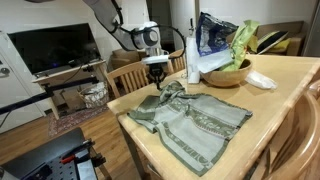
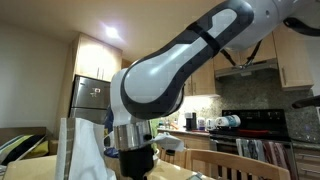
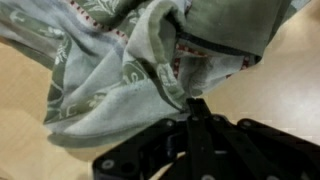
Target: Slide the wooden bowl forward then unfold the towel
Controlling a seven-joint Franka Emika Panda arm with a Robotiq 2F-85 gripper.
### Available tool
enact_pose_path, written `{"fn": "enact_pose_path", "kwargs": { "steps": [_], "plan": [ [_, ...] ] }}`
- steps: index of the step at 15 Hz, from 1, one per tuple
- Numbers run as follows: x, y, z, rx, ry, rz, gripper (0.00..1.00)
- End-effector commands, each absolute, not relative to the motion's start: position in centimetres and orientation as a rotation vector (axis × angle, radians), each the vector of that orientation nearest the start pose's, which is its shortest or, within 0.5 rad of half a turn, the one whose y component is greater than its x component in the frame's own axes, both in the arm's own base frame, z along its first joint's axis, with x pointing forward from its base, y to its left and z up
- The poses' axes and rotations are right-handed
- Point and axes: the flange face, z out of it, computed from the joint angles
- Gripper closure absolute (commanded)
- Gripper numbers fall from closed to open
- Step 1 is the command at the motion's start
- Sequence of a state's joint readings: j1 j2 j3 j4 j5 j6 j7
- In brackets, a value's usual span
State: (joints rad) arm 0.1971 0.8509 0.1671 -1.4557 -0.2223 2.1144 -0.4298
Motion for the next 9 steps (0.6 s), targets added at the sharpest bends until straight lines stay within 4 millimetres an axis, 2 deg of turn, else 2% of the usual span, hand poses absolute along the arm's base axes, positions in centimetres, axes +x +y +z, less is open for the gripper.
{"fn": "enact_pose_path", "kwargs": {
  "steps": [1,9],
  "plan": [
    [66.6,23.2,17.6,-2.86,-1.381,0.202,0.99],
    [67.2,25.7,18.1,-2.791,-1.382,0.02,0.99]
  ]
}}
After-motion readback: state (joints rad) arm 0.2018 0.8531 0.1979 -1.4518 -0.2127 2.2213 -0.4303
